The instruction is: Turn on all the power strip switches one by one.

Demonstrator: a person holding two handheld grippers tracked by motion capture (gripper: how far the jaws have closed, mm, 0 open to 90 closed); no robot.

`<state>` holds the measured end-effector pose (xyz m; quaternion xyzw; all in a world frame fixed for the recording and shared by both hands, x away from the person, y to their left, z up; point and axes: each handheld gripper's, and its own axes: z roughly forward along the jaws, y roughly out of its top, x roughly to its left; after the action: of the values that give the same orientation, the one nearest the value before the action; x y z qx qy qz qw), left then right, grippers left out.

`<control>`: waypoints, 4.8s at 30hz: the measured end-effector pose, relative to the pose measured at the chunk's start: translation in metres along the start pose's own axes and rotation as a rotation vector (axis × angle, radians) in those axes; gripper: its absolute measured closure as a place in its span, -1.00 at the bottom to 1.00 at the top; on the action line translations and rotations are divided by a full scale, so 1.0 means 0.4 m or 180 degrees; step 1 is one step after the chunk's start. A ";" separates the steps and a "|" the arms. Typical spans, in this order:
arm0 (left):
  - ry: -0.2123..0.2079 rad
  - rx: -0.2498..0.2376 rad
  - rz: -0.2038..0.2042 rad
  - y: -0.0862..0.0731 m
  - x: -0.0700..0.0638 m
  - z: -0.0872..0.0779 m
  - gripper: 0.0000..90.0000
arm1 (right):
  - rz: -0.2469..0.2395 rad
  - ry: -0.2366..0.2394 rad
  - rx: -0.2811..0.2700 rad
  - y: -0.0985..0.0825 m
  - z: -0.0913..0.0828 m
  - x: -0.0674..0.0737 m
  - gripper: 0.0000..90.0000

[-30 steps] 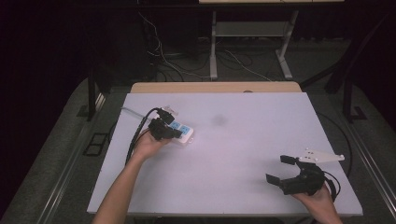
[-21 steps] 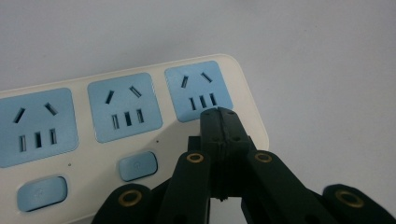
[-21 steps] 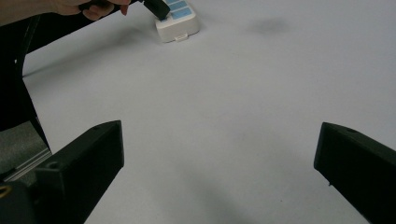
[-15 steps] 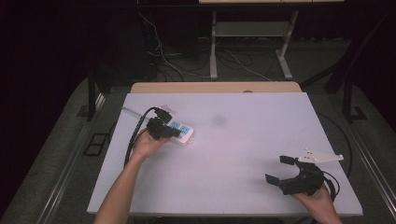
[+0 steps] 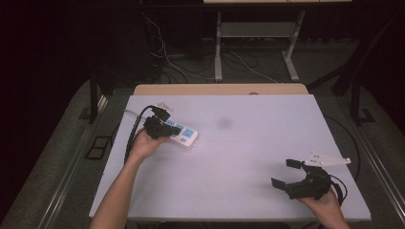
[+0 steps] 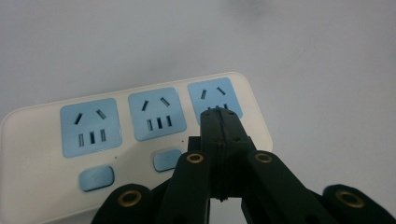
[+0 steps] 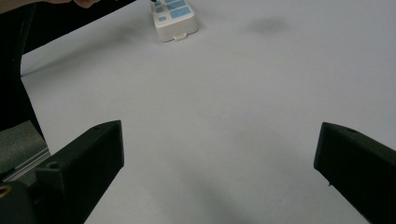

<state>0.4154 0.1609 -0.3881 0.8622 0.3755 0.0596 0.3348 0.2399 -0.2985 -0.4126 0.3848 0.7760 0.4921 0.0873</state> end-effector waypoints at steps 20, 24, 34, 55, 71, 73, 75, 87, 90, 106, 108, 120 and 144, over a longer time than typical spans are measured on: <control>0.0089 0.0028 -0.0127 -0.012 0.046 -0.008 0.99 | -0.0015 -0.0016 -0.0013 -0.001 -0.003 -0.001 -0.96; 0.0096 0.0053 -0.0118 -0.013 0.050 0.001 0.99 | -0.0009 -0.0023 -0.0008 -0.002 -0.004 -0.002 -0.97; 0.0154 0.0150 -0.0110 -0.019 0.055 0.021 0.99 | -0.0009 -0.0023 -0.0010 -0.002 -0.004 -0.003 -0.97; 0.0197 0.0079 -0.0163 -0.029 0.051 0.034 1.00 | -0.0015 -0.0037 -0.0007 -0.003 -0.005 -0.003 -0.97; 0.0307 0.0148 -0.0150 -0.023 0.033 0.039 1.00 | -0.0023 -0.0035 -0.0003 -0.002 -0.005 -0.002 -0.97; 0.0302 0.0142 -0.0159 -0.023 0.034 0.039 1.00 | -0.0025 -0.0034 0.0007 -0.002 -0.004 -0.001 -0.97; 0.0289 0.0138 -0.0179 -0.023 0.035 0.039 1.00 | -0.0023 -0.0034 0.0007 -0.002 -0.003 -0.001 -0.97; 0.0252 0.0120 -0.0208 -0.021 0.039 0.036 0.99 | -0.0011 -0.0048 -0.0003 -0.002 -0.004 -0.004 -0.97; 0.0218 0.0137 -0.0229 -0.019 0.041 0.033 1.00 | -0.0014 -0.0045 -0.0006 -0.002 -0.004 -0.004 -0.97; 0.0328 -0.0003 -0.0265 -0.007 0.069 -0.033 0.99 | -0.0012 -0.0054 0.0006 -0.003 -0.003 -0.004 -0.96; 0.0355 -0.0024 -0.0285 -0.008 0.074 -0.040 0.99 | -0.0017 -0.0057 0.0009 -0.003 -0.003 -0.004 -0.96; 0.0433 -0.0023 -0.0370 -0.027 0.112 -0.047 0.99 | -0.0022 -0.0068 0.0010 -0.003 -0.004 -0.004 -0.97; 0.0431 0.0095 -0.0390 -0.032 0.125 -0.006 0.99 | -0.0016 -0.0057 0.0010 -0.004 -0.005 -0.006 -0.97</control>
<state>0.4423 0.2027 -0.4016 0.8365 0.4502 0.0915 0.2987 0.2400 -0.3019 -0.4134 0.3875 0.7769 0.4871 0.0948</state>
